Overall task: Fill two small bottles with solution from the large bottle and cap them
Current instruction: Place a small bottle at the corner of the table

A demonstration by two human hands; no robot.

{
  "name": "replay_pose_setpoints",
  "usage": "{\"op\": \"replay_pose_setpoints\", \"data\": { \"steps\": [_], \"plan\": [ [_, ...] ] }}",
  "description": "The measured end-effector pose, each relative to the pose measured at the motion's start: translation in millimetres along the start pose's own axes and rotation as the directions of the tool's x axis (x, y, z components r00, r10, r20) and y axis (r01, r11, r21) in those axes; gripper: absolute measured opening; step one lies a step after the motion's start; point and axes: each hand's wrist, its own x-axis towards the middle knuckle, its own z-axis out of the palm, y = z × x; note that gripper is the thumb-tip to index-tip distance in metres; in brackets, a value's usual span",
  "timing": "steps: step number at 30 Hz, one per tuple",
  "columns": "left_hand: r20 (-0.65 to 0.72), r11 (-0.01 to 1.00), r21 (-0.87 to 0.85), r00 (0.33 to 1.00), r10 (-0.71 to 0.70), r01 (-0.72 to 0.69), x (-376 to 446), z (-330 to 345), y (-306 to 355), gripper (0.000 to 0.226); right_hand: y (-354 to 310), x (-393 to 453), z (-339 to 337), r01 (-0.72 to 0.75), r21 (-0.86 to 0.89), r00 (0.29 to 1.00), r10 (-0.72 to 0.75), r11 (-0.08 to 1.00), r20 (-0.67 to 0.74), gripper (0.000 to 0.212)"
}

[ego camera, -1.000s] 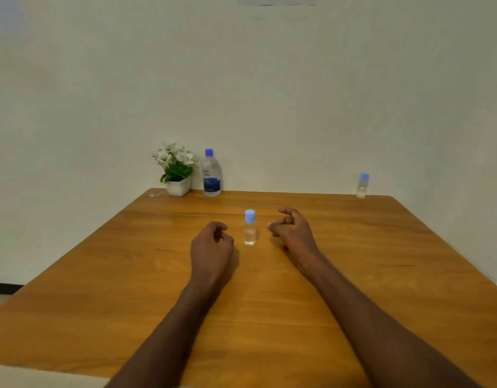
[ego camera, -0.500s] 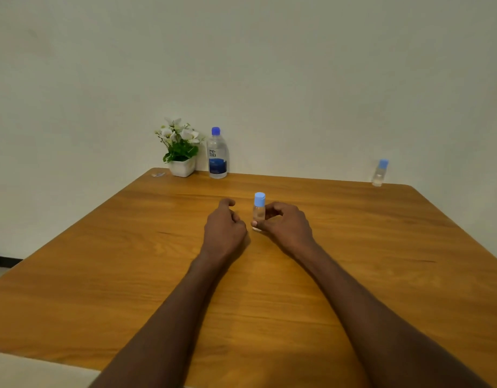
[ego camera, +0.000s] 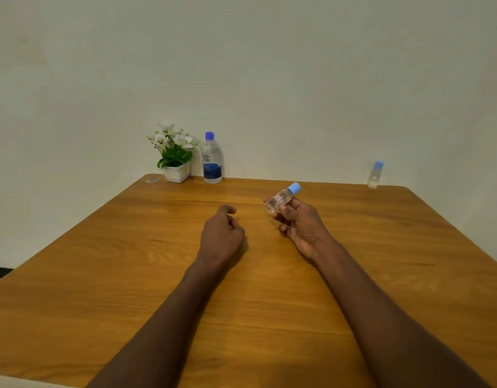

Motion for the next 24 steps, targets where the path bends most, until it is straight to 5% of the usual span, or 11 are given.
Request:
{"op": "replay_pose_setpoints", "data": {
  "steps": [7, 16, 21, 24],
  "plan": [
    [0.025, 0.999, -0.041, 0.999, 0.034, -0.033, 15.9, 31.4, 18.8, 0.039, 1.9, 5.0, -6.4, -0.082, 0.291, 0.997, 0.079, 0.953, 0.022, 0.039],
    [0.054, 0.986, -0.165, 0.997, 0.048, -0.039, 52.2, 90.3, 68.3, 0.042, -0.3, 12.1, -23.1, -0.007, 0.576, 0.992, 0.08, 0.818, -0.1, 0.018],
    [0.089, 0.988, -0.131, 0.991, 0.098, -0.085, 69.6, 99.1, 67.7, 0.041, -1.0, 14.2, -26.4, 0.055, 0.587, 0.976, 0.08, 0.808, -0.201, 0.019],
    [0.116, 0.987, -0.073, 0.982, 0.15, -0.142, 70.5, 103.1, 62.6, 0.046, -2.5, 15.7, -29.8, 0.125, 0.448, 0.935, 0.046, 0.885, -0.352, 0.028]
  ]
}}
